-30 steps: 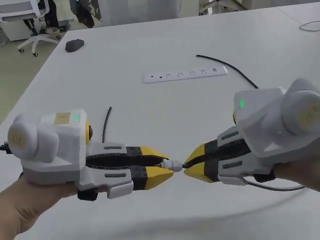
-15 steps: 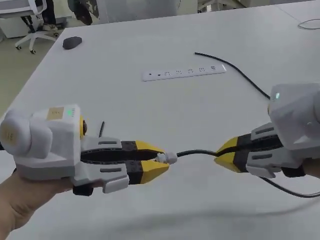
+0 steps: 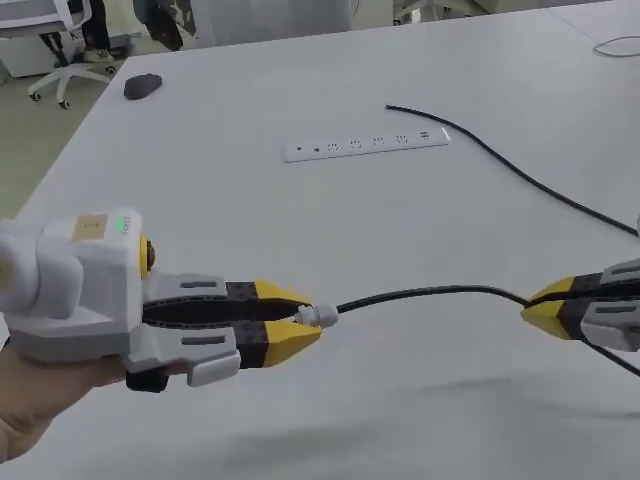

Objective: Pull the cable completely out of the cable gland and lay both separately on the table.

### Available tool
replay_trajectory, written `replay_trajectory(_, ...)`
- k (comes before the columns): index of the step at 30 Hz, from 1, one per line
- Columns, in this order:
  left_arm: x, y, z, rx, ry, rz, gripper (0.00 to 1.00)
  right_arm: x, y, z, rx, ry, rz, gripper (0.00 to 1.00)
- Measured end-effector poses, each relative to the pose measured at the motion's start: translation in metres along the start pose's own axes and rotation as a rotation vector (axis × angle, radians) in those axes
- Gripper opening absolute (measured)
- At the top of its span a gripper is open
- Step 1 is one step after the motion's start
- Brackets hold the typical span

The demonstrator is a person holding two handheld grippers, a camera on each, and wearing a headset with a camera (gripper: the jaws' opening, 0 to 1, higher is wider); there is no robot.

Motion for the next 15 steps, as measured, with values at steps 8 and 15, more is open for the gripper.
replay_trajectory(8,-0.002,-0.005,0.002,0.021,0.005,0.006,0.15,-0.031,0.001,-0.013,-0.032,0.028,0.043,0.00)
replay_trajectory(15,-0.001,-0.005,0.003,0.030,0.003,0.003,0.15,-0.035,0.002,-0.006,-0.043,0.003,0.047,0.06)
Point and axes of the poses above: the centre of the closed fingertips' face, and the gripper's own axes: y roughly forward along the fingers, z roughly to its left, x roughly out of its top, the point moved 3 cm from there along -y, roughly backward along the fingers, and after that the axes turned 11 degrees about y, right-handed, at the moved point
